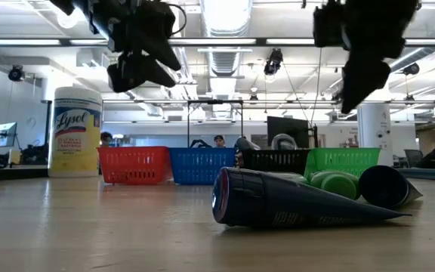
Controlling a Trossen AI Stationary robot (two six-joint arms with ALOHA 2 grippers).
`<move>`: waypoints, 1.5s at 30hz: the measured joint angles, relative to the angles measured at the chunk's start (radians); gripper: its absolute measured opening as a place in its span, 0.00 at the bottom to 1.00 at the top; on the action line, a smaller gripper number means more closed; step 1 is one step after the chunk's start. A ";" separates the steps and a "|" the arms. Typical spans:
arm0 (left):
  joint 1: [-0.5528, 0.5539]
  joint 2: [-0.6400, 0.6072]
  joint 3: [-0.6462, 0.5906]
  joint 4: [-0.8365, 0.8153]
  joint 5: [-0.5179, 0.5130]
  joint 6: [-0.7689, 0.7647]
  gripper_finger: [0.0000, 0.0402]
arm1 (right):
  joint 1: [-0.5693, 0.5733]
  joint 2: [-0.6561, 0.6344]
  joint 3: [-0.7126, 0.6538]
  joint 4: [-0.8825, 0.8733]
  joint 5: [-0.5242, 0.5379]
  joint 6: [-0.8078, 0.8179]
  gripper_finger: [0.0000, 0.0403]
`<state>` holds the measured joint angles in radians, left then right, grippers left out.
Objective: Pick & Place Travel size toiletries
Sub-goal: Put the blue razor into the red bin
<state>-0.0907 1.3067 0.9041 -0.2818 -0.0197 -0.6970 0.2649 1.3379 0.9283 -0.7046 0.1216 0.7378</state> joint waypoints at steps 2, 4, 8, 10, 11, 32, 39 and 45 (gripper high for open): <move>-0.029 0.030 0.013 -0.006 -0.021 -0.010 0.39 | 0.014 -0.001 0.000 -0.038 0.001 -0.068 0.69; -0.052 0.056 0.020 -0.006 -0.025 -0.015 0.39 | 0.028 0.005 -0.001 -0.041 0.000 -0.170 0.67; -0.086 0.091 0.028 0.005 -0.029 -0.016 0.39 | 0.053 0.063 -0.001 0.053 -0.003 -0.445 0.65; -0.099 0.104 0.028 0.020 -0.034 -0.017 0.38 | 0.054 0.112 0.000 0.096 -0.003 -0.541 0.64; -0.103 0.107 0.028 0.028 -0.035 -0.018 0.38 | 0.054 0.144 0.004 0.105 -0.004 -0.570 0.63; -0.111 0.101 0.028 0.064 -0.052 0.020 0.38 | -0.017 0.469 0.100 0.094 0.001 -0.827 0.49; -0.111 0.101 0.028 0.065 -0.052 0.048 0.38 | -0.018 0.479 0.104 0.094 -0.048 -0.829 0.41; -0.111 0.101 0.028 0.065 -0.052 0.050 0.38 | -0.021 0.481 0.102 0.099 -0.095 -0.819 0.24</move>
<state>-0.2020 1.4075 0.9318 -0.2165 -0.0719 -0.6472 0.2442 1.8191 1.0301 -0.6060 0.0269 -0.0816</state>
